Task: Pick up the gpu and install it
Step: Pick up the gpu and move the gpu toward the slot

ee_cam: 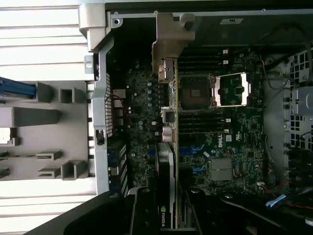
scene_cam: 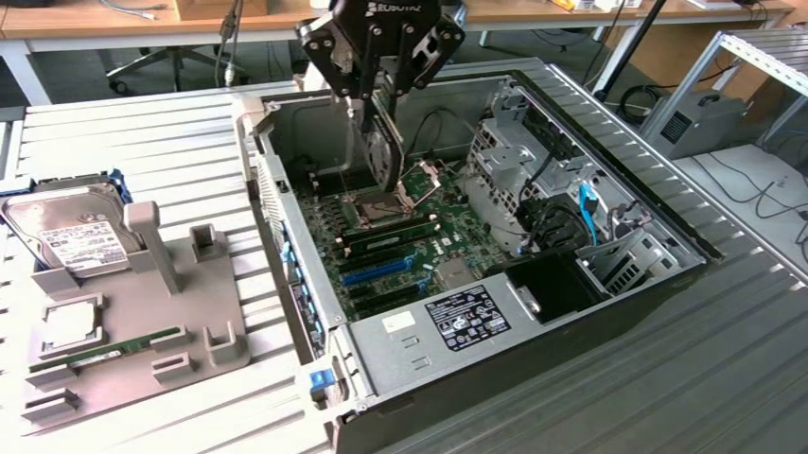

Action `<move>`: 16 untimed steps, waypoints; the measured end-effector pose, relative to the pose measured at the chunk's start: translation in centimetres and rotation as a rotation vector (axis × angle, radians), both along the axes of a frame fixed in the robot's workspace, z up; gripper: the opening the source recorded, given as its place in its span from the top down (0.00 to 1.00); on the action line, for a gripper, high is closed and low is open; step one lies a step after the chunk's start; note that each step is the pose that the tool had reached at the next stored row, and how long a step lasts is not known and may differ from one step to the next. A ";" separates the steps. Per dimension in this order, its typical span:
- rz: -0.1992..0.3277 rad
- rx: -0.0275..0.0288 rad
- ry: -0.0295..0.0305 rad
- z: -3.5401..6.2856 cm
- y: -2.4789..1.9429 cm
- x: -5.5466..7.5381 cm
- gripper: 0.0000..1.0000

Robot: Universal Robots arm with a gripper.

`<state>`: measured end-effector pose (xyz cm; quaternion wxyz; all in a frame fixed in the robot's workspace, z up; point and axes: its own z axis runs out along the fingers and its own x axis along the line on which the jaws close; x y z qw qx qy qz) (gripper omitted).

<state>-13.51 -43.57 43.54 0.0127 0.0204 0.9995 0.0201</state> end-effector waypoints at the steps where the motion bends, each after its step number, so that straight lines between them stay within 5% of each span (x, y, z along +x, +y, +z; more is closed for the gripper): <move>1: 0.000 0.0000 0.0000 0.00 0.00 0.9 0.73; 16: 0.000 0.0001 0.0000 0.00 0.00 8.3 0.73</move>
